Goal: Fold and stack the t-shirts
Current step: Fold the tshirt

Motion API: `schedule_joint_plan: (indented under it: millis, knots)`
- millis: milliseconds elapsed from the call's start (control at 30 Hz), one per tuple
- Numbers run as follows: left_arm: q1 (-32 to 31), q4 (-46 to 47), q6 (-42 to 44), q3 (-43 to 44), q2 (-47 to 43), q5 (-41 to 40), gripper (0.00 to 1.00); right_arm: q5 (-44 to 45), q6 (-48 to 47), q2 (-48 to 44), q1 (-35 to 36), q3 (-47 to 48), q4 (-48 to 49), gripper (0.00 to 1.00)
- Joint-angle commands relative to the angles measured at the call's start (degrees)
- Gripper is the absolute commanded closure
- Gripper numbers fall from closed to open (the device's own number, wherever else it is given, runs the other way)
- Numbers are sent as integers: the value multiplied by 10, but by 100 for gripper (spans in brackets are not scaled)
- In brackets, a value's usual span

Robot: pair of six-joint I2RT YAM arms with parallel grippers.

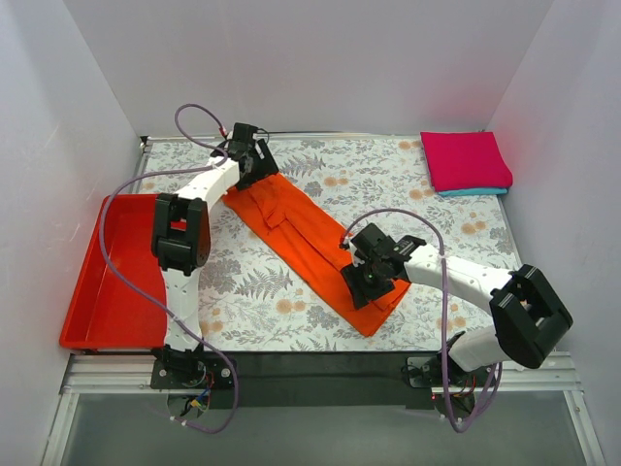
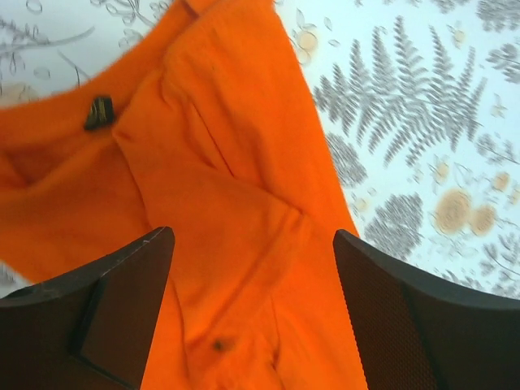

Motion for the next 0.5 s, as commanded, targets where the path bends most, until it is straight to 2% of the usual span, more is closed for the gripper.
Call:
schedule_joint_plan:
  millis: [0, 133, 200, 467]
  knots:
    - [-44, -13, -42, -41, -82, -50, 28, 52, -14, -7, -19, -19, -18, 49]
    - [-67, -14, -71, -78, -88, -61, 33, 42, -27, 4, -45, -28, -2, 55]
    - [-73, -18, -73, -72, -67, -63, 37, 40, -29, 14, -48, -24, -4, 56]
    - [-75, -50, -81, -24, 16, -64, 42, -17, -31, 53, -46, -39, -4, 59]
